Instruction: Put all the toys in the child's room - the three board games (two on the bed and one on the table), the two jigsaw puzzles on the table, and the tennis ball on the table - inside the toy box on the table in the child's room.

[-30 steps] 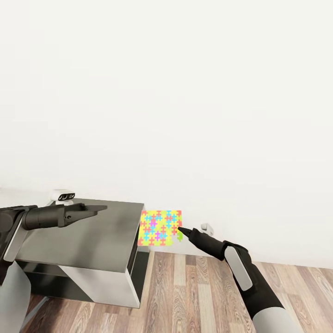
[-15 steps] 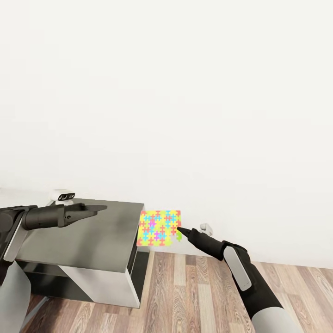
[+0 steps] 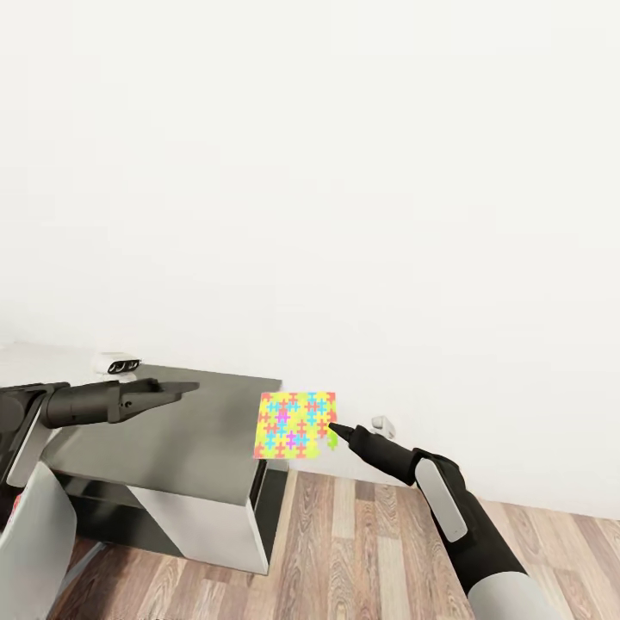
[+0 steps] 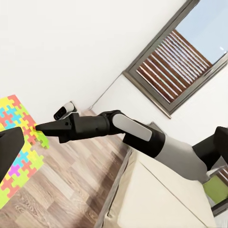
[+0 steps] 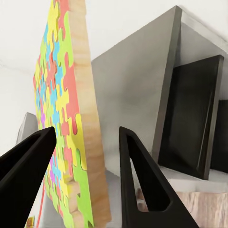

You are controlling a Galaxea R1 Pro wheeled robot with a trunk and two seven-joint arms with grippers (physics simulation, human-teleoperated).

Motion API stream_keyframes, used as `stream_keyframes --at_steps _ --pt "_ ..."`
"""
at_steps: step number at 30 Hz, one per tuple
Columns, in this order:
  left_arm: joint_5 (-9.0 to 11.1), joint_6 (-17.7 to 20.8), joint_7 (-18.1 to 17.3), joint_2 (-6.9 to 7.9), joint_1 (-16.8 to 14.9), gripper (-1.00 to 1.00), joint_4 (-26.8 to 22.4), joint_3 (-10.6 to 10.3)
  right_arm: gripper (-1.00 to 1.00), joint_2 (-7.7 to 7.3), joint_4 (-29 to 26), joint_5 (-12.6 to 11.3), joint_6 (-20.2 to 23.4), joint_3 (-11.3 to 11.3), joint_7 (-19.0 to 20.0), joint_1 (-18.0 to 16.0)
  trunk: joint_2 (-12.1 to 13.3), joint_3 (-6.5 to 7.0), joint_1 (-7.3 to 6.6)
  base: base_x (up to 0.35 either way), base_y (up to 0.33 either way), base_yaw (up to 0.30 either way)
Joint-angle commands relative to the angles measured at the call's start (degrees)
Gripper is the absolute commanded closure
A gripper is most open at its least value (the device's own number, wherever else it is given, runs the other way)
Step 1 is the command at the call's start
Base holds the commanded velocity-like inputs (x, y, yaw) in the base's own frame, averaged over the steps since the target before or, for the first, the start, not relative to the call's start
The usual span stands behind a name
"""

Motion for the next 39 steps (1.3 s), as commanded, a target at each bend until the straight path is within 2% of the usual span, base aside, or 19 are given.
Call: stream_keyframes --at_steps 1,15,34,39 --pt "0.00 0.60 -0.21 0.02 -0.05 -1.00 -0.01 -0.02 1.00 0.02 -0.04 -0.14 0.30 -0.06 0.05 -0.04 -0.11 -0.04 0.04 -0.005 0.000 0.206" --pt "0.02 0.60 -0.21 0.02 -0.05 -1.00 -0.01 -0.02 1.00 0.02 0.01 -0.11 0.30 -0.02 0.05 -0.04 -0.11 0.88 0.04 -0.015 0.000 0.199" --pt "-0.03 0.63 -0.21 0.02 -0.06 -1.00 -0.01 -0.02 1.00 0.02 -0.03 -0.11 0.27 0.02 -0.02 -0.04 -0.11 0.95 0.04 0.000 0.005 0.017" --pt "-0.03 0.62 -0.21 0.02 -0.05 -1.00 -0.01 -0.02 1.00 0.03 -0.03 -0.11 0.23 0.06 -0.11 -0.04 -0.11 1.02 0.04 0.000 0.082 0.147"
